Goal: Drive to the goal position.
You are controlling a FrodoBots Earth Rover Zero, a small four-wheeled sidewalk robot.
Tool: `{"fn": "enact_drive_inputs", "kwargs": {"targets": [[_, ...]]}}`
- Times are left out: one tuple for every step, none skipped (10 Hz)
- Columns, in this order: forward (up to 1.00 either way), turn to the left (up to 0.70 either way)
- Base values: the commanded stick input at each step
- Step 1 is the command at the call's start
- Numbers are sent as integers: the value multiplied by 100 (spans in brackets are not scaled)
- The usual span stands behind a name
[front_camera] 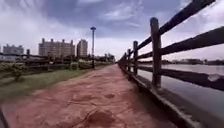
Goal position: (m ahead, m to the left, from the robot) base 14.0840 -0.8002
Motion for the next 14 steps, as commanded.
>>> {"fn": "enact_drive_inputs", "kwargs": {"targets": [[100, 0], [100, 0], [100, 0], [100, 0], [100, 0], [100, 0], [100, 0], [100, 0], [100, 0], [100, 0], [100, 0], [100, 0], [100, 0], [100, 0]]}}
